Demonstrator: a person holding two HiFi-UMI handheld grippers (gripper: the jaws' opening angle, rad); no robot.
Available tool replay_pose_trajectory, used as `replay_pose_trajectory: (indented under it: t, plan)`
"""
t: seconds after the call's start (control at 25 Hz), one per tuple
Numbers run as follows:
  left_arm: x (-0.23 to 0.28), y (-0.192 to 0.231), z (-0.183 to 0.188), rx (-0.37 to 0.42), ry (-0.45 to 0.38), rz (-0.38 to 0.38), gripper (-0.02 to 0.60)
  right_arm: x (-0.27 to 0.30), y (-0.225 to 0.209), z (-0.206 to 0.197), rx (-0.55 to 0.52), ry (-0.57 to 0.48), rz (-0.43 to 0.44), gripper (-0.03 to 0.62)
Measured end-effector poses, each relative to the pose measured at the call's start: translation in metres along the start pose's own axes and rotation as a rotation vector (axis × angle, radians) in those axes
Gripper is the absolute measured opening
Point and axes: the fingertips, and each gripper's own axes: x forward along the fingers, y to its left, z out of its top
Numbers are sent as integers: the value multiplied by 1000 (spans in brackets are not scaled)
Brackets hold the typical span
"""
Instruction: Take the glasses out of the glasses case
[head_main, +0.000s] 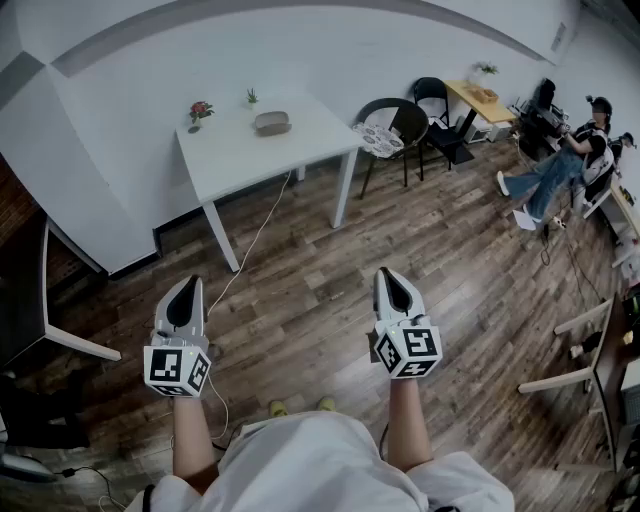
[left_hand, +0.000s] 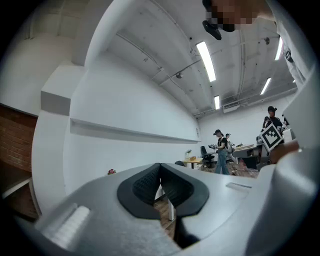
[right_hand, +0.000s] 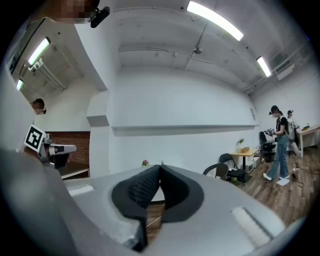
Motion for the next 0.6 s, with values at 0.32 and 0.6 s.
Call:
replay_pose_trajectory:
  t: [0.32, 0.6]
  plan:
    - [0, -7, 1, -2, -2, -15, 8, -6, 5, -2, -5, 6, 4, 3]
    - [-1, -11, 3, 1, -4, -10, 8, -7, 2, 2, 19, -9, 6, 3]
